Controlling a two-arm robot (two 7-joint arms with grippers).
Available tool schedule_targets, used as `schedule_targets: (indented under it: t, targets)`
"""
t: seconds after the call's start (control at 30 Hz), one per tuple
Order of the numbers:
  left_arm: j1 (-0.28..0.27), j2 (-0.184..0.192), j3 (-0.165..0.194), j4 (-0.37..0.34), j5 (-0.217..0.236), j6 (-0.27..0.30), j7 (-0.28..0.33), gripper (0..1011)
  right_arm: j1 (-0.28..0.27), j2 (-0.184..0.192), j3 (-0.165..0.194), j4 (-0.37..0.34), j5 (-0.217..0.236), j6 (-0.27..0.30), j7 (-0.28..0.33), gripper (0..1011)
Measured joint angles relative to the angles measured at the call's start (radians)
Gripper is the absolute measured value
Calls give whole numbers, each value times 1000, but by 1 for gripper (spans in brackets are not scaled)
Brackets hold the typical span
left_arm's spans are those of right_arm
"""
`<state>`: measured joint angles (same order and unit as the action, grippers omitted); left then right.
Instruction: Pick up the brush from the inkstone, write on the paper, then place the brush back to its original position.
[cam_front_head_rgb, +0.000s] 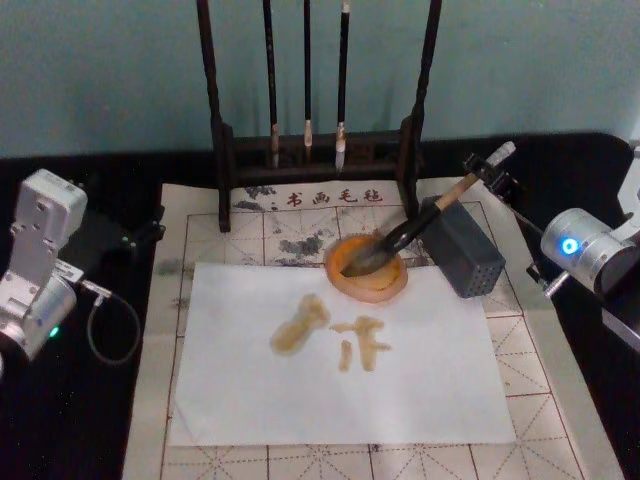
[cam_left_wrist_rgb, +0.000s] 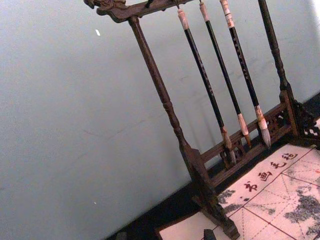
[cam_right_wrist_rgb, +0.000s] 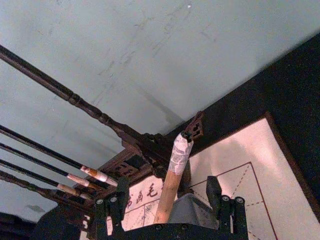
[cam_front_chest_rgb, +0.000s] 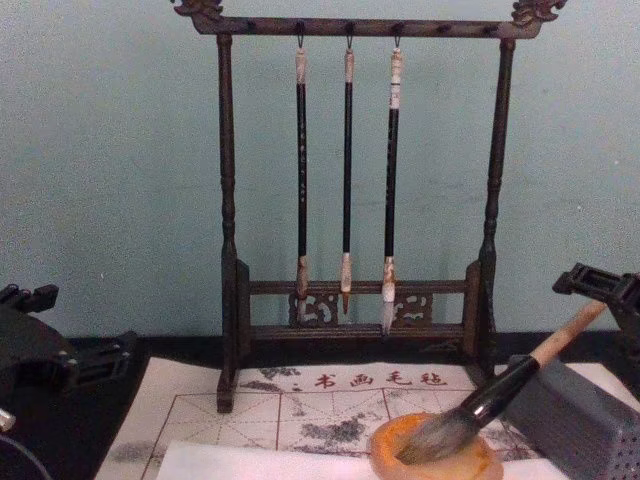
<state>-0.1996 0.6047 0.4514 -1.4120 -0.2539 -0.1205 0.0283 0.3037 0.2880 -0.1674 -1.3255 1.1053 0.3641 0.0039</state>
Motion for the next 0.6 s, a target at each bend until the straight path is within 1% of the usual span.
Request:
schedule_targets:
  t: [0.3,0.6]
  targets:
    - [0,0,0,0,0,0,0,1001,20,-9,-18,21,26,-15,-10,1002]
    - [0,0,0,0,0,0,0,1001,33,-10,-37,31,43,-27,-19,1002]
